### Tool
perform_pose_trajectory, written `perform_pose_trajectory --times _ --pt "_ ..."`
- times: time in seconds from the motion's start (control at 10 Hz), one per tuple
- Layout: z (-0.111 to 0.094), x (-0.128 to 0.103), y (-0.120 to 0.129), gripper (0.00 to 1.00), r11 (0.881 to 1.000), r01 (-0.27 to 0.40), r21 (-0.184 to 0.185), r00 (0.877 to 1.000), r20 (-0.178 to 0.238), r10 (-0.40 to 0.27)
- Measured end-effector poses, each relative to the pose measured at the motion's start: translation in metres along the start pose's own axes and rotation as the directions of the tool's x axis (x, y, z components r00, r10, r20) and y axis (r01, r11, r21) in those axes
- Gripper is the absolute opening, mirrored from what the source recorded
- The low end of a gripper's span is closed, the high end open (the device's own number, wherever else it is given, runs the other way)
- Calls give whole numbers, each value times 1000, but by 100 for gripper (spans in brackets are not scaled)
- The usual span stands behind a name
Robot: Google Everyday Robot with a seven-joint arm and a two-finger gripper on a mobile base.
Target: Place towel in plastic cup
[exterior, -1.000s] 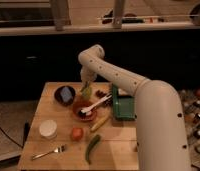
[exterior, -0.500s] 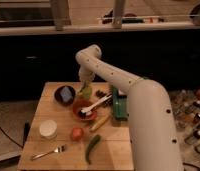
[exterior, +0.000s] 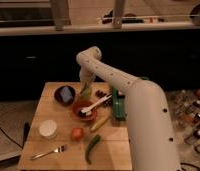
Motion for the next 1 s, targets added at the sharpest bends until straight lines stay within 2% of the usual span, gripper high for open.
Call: perform_pose_trajectory --times 0.7,1.0 --pt "4 -2 -1 80 1000 14 -4 1000 14 -14" --pt "1 0 0 80 1000 14 6 1000 4 -14"
